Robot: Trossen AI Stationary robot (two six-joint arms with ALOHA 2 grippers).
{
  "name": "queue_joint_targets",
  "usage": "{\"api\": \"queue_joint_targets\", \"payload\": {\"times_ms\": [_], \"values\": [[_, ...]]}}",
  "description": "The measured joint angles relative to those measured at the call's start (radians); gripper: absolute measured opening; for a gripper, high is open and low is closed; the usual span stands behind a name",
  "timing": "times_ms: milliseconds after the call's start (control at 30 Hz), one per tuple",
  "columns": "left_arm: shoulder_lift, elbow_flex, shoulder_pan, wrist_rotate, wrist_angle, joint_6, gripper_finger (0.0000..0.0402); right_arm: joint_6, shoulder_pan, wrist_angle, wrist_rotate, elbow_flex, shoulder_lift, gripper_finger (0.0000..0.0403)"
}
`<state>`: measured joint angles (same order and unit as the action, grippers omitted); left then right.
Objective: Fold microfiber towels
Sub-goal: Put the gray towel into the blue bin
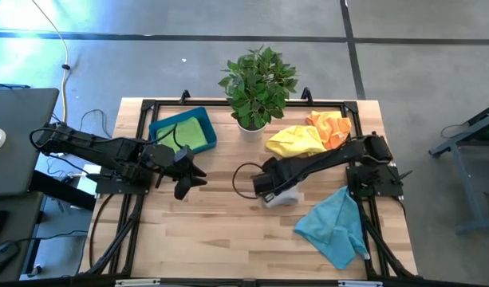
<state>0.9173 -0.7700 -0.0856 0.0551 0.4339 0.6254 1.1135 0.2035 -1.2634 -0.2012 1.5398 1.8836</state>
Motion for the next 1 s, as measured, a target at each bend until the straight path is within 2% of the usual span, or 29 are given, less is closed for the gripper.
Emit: {"api": "queue_joint_targets", "payload": {"times_ms": [133,300,400,600,733,833,1000], "values": [[0.0,0.0,0.0,0.0,0.0,0.02,0.0149,-0.044,0.007,-0.094,-0.018,0.0,-0.042,0.0165],[0.0,0.0,0.0,0.0,0.0,0.041,0.0149,-0.116,0.06,-0.085,-0.067,-0.01,-0.081,0.0165],[0.0,0.0,-0.001,0.0,-0.001,0.054,0.0149,-0.147,0.105,0.027,-0.057,-0.093,-0.104,0.0165],[0.0,0.0,-0.021,0.004,-0.014,0.055,0.0149,-0.293,0.209,0.439,-0.057,-0.299,-0.14,0.0165],[0.0,0.0,-0.022,0.01,-0.014,0.056,0.0149,-0.349,0.242,0.596,-0.072,-0.4,-0.14,0.0165],[0.0,0.0,-0.022,0.015,-0.014,0.073,0.0149,-0.392,0.255,0.654,-0.093,-0.446,-0.14,0.0165],[0.0,0.0,-0.022,0.049,-0.014,0.101,0.0149,-0.448,0.257,0.655,-0.136,-0.496,-0.14,0.0165]]}}
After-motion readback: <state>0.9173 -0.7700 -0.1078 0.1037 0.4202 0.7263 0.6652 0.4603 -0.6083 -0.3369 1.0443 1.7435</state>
